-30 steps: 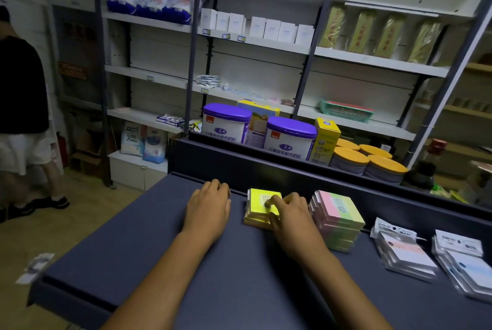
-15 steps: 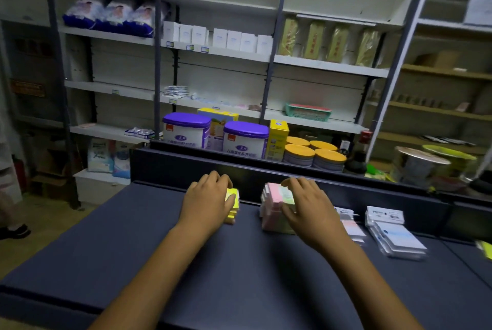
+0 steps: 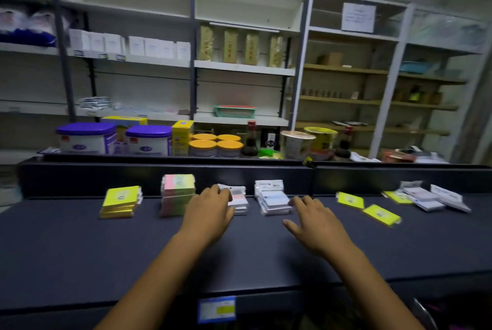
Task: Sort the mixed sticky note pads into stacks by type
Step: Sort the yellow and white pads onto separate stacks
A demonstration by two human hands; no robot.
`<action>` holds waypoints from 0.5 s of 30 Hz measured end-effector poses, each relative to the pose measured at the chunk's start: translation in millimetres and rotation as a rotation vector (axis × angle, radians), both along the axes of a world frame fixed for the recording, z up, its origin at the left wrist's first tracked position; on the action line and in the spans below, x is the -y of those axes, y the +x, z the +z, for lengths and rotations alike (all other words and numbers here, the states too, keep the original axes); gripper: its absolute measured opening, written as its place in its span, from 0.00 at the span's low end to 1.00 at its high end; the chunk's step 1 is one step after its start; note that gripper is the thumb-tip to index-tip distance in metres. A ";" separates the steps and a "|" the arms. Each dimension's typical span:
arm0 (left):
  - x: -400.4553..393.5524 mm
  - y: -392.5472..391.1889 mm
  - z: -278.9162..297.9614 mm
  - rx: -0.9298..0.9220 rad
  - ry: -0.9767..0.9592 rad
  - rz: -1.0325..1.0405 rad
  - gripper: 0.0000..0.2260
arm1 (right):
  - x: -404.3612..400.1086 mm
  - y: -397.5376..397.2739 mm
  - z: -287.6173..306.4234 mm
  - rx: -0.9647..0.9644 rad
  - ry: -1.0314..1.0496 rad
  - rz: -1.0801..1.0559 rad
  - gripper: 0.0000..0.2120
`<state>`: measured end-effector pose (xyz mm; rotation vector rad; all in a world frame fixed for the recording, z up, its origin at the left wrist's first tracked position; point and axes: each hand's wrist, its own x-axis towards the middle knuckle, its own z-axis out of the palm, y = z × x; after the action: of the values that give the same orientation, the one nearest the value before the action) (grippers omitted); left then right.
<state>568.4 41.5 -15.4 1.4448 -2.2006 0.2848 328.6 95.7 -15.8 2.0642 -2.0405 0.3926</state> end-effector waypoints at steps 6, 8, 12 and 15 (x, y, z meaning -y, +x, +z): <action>-44.6 -91.2 -6.9 -0.007 0.022 -0.086 0.14 | -60.5 -84.6 -4.8 0.033 0.021 -0.081 0.22; -57.1 -120.6 -8.8 -0.006 0.022 -0.121 0.14 | -80.5 -109.4 -5.1 0.042 0.022 -0.106 0.22; -76.3 -172.6 -8.5 -0.038 0.039 -0.197 0.14 | -117.6 -155.4 -5.6 0.078 0.028 -0.152 0.22; -84.0 -207.5 -5.8 -0.042 0.045 -0.256 0.14 | -135.2 -185.3 -1.1 0.075 0.026 -0.202 0.22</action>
<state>360.9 125.5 -21.1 1.1620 -2.3390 0.1170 143.3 230.9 -16.9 1.8597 -2.2826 0.4154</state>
